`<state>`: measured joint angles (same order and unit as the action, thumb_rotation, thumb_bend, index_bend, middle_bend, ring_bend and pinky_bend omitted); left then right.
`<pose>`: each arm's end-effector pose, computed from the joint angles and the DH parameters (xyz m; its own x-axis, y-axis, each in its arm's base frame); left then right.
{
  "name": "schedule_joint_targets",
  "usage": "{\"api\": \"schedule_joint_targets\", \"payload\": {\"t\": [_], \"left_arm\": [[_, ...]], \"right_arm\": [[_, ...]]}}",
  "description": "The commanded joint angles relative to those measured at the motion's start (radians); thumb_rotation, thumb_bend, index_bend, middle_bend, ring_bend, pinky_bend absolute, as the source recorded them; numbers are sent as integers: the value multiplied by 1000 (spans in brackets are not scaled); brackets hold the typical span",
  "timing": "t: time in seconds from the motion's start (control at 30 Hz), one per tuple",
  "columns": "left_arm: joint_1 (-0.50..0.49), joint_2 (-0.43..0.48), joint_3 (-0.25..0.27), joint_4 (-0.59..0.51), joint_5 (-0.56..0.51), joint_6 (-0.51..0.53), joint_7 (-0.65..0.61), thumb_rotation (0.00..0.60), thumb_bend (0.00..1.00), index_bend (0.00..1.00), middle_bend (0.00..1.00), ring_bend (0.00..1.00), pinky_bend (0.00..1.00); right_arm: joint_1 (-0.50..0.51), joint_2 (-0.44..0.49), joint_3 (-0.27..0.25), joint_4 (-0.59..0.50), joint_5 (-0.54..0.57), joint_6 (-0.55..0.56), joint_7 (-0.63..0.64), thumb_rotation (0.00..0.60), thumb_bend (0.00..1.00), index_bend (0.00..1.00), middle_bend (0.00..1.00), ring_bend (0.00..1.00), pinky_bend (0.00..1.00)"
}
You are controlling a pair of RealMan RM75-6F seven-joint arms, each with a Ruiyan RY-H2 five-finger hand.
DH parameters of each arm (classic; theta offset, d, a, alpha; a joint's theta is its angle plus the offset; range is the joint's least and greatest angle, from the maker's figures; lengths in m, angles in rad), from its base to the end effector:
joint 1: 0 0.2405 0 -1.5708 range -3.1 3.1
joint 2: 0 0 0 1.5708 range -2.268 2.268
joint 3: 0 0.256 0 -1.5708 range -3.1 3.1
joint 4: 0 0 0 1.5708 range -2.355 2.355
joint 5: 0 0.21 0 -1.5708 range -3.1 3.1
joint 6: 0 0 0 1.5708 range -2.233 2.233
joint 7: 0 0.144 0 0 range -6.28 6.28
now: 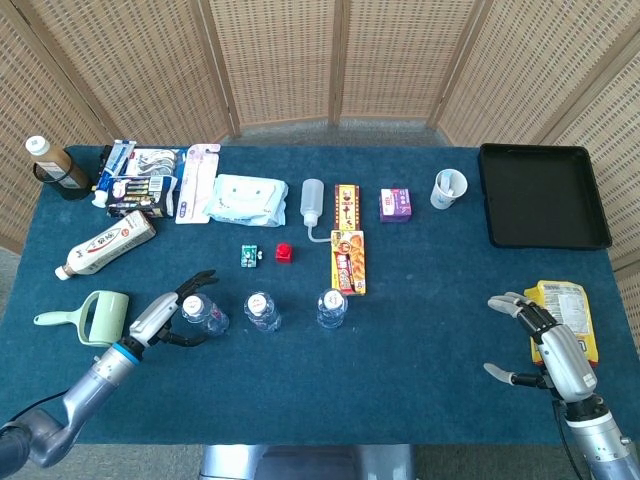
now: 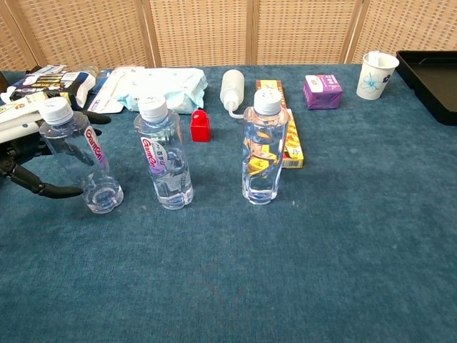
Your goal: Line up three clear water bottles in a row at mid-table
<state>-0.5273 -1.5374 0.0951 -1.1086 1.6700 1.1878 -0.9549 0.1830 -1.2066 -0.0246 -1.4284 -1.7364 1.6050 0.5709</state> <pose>-0.2648 0.2807 -0.0008 -0.1941 0.5450 0.8156 0.9133 -0.2032 0.3531 -0.2890 -0.1926 0.1377 -0.0467 -0.0931 0.9946 -0.9432 -0.3237 -0.0745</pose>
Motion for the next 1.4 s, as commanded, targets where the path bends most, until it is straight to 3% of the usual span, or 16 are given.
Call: {"api": "schedule_joint_targets", "payload": {"t": [0.03, 0.4, 0.5, 0.83, 1.03, 1.2, 1.4], "left_arm": [[-3, 8, 7, -1, 8, 1, 3, 600, 209, 1, 0, 3, 180], [22, 98, 30, -46, 38, 79, 80, 600, 188, 0, 0, 0, 98], [54, 160, 29, -68, 42, 156, 89, 600, 188, 0, 0, 0, 91], [146, 329, 8, -129, -38, 247, 195, 600, 178, 0, 0, 0, 73], [257, 473, -20, -332, -171, 306, 436, 600, 131, 0, 0, 0, 34], [342, 525, -12, -482, -162, 411, 587, 600, 123, 0, 0, 0, 29], [386, 526, -1, -536, -129, 455, 687, 600, 123, 0, 0, 0, 29]], "right_arm": [[0, 0, 0, 0, 0, 0, 0, 600, 67, 221, 233, 186, 216], [-1, 2, -2, -4, -8, 6, -3, 600, 67, 221, 233, 186, 216], [-4, 5, -1, -11, -16, 19, -7, 600, 67, 221, 233, 186, 216], [-8, 13, -1, -25, -27, 34, -30, 600, 68, 221, 233, 187, 216], [-35, 9, 31, -40, 8, 46, -304, 600, 64, 221, 229, 184, 209], [-71, 61, 41, -169, 75, 20, -572, 600, 62, 218, 170, 129, 147], [-114, 87, 69, -337, 213, 10, -839, 600, 68, 179, 105, 82, 61]]}}
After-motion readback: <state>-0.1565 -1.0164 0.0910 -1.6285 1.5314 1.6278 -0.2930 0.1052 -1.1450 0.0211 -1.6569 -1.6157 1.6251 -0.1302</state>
